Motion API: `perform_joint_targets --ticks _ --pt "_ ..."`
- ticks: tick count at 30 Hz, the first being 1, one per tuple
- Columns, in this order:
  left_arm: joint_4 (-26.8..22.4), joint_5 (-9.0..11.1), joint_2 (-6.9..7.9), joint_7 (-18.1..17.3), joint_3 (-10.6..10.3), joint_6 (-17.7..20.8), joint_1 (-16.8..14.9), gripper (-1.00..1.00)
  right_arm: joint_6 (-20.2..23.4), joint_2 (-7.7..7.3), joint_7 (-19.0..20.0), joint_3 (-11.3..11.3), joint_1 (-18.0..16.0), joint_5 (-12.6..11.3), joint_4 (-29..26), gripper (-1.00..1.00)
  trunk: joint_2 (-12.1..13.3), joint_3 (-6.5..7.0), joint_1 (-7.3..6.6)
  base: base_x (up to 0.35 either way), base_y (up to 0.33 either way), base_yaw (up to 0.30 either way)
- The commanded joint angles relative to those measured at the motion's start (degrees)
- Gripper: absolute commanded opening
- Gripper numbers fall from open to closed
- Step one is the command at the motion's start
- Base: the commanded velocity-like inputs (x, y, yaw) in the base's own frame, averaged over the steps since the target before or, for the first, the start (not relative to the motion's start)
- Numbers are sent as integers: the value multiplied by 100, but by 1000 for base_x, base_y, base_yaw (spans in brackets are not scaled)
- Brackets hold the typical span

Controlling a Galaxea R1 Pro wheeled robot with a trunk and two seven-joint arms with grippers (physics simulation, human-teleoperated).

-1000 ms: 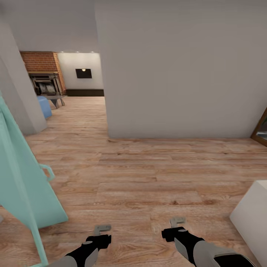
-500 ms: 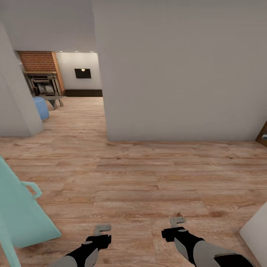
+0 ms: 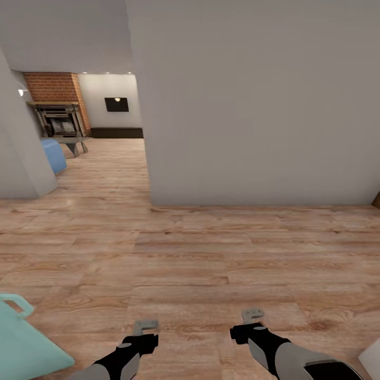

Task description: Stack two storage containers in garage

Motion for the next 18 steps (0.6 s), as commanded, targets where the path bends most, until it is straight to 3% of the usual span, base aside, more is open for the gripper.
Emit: perform_joint_targets --ticks 1,18 --pt "7 4 -2 10 30 -22 -6 100 16 2 -23 42 -7 15 9 100 -2 -5 3 345 0 0" --pt "6 4 -2 10 30 -18 -3 100 16 2 -23 42 -7 15 9 100 -2 -5 3 345 0 0"
